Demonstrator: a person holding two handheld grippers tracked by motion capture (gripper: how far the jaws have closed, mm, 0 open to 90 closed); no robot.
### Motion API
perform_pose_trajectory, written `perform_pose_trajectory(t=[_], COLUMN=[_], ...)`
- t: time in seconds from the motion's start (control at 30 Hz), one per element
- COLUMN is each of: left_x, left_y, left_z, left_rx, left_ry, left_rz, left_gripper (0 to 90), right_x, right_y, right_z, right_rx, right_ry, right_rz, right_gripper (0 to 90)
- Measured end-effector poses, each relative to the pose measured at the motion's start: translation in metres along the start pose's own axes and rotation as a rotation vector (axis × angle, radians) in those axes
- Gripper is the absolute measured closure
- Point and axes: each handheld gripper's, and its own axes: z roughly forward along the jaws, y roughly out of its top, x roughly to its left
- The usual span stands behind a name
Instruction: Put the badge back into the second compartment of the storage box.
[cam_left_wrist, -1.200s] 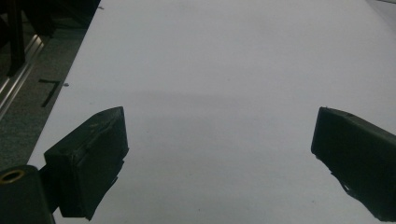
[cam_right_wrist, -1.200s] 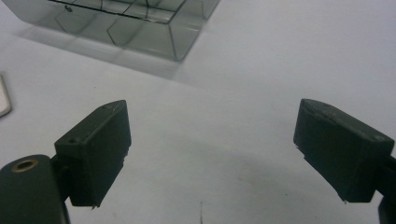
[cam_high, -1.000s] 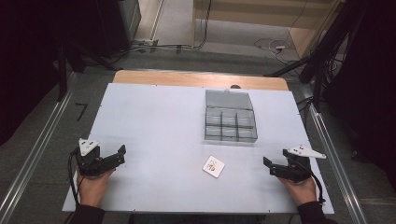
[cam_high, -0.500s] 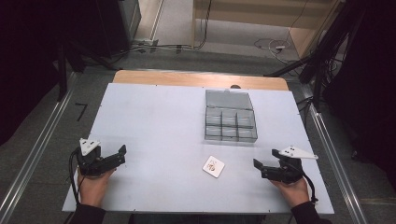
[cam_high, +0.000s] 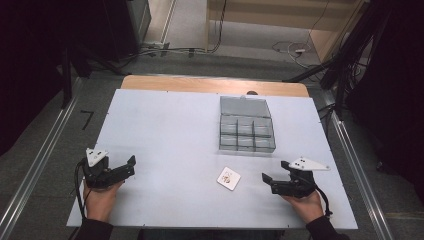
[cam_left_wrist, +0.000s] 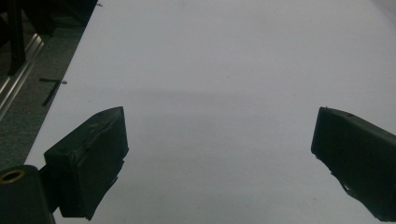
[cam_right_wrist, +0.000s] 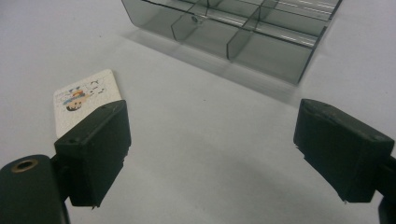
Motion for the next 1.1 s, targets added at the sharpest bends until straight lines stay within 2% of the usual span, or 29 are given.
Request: perform_pose_trajectory(t=[0.8,0.87,1.1], left_x=[0.0,0.0,0.0], left_y=[0.0,0.0,0.0], left_z=[0.001,0.001,0.0], left_rx=[0.002,0.002,0.002], left_ry=[0.001,0.001,0.002], left_rz=[0.003,0.003,0.003], left_gripper=[4.3,4.4,4.4], right_x=[0.019,0.022,0.028], right_y=[0.006,0.006,0.006], right_z=[0.018,0.02,0.025], right_rx=[0.019,0.027,0.037], right_ry=[0.049,0.048,0.061], right_rz=[-0.023,-0.039,-0.05], right_gripper=[10.1,10.1,10.1])
